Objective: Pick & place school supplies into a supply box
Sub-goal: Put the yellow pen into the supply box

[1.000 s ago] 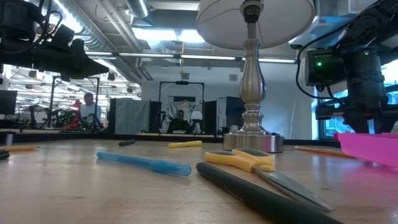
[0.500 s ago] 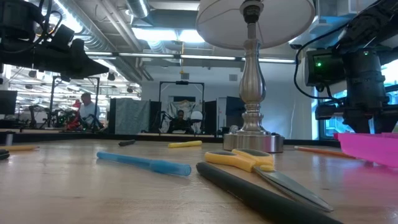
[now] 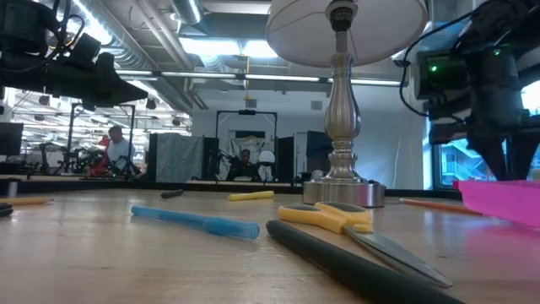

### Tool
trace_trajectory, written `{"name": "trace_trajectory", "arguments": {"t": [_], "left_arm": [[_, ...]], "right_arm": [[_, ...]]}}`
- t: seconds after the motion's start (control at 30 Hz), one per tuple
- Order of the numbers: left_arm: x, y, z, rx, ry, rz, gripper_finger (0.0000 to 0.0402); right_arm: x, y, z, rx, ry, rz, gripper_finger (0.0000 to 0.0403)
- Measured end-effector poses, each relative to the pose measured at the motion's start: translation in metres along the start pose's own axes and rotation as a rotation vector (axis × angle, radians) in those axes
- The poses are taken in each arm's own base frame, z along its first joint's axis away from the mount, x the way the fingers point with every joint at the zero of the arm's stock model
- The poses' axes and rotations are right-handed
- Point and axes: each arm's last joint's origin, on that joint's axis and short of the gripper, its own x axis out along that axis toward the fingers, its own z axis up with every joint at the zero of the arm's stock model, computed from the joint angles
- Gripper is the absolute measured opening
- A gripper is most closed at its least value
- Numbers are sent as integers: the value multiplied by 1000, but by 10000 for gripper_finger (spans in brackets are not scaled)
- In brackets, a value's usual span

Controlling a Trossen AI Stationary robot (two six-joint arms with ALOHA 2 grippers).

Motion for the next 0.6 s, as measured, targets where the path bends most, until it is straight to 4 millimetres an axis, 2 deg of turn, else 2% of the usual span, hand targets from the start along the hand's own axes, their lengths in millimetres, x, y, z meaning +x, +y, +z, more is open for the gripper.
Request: {"name": "trace_trajectory", "arguments": {"t": [0.33, 0.6], "left_arm": [[0, 0, 0, 0, 0, 0, 6], [0, 0, 0, 2, 0, 0, 6]], "right_arm": [[-25, -14, -2, -35, 24, 215, 63], [-37, -28, -12, -152, 104, 325, 62]]}}
